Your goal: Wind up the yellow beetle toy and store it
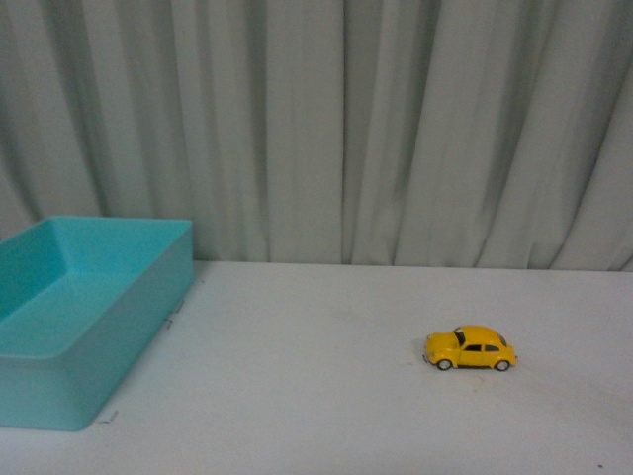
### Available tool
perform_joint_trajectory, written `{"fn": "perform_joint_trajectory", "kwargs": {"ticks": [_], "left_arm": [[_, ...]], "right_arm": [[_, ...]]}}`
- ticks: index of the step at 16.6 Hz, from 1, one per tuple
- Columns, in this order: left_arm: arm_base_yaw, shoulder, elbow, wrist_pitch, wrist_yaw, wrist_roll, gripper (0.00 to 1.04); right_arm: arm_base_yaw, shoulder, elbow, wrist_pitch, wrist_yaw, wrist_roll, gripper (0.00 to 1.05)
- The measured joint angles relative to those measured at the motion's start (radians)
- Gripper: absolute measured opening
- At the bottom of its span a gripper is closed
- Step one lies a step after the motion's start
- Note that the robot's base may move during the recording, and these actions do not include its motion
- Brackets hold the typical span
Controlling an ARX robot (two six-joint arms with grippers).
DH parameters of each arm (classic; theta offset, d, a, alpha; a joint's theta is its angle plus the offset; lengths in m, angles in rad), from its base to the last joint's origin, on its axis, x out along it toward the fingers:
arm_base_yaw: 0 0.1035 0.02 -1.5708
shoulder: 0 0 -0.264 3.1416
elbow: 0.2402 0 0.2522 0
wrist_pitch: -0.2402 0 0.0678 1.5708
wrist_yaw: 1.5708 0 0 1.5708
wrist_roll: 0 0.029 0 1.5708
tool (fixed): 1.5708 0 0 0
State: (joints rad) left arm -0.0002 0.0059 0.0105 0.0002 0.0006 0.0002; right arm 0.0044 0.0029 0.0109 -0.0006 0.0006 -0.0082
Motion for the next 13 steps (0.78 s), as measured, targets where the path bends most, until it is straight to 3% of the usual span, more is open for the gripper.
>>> {"fn": "perform_joint_trajectory", "kwargs": {"ticks": [13], "left_arm": [[0.000,0.000,0.000,-0.003,-0.001,0.000,0.98]], "right_arm": [[0.000,0.000,0.000,-0.003,0.000,0.000,0.98]]}}
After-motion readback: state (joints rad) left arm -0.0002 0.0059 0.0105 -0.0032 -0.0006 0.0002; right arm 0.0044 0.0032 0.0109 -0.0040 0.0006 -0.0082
